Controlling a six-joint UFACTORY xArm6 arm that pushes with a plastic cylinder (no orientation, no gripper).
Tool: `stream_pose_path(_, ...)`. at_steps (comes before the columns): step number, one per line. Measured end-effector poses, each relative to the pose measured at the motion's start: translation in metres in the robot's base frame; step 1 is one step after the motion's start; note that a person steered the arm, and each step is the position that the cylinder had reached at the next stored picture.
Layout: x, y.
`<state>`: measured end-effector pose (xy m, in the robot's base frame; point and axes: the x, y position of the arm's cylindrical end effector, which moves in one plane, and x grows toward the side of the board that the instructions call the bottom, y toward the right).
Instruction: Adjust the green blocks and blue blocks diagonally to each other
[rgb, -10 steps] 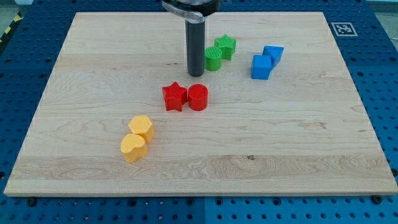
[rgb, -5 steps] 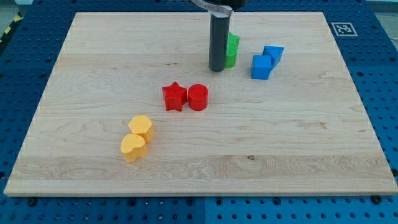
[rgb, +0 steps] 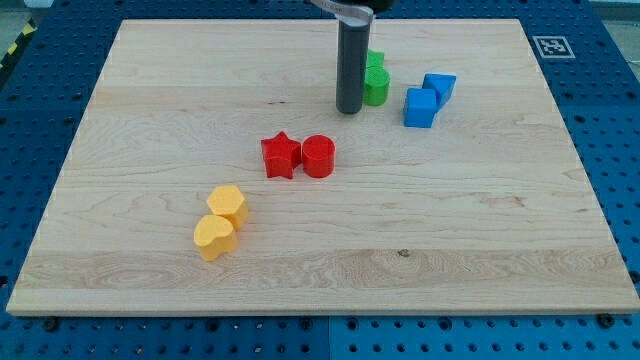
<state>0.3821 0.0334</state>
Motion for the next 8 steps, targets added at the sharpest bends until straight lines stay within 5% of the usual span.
stream_pose_path(4, 0.008, 0.104)
stream_pose_path(6, 0.024, 0.106)
stream_pose_path(8, 0.135, 0.108)
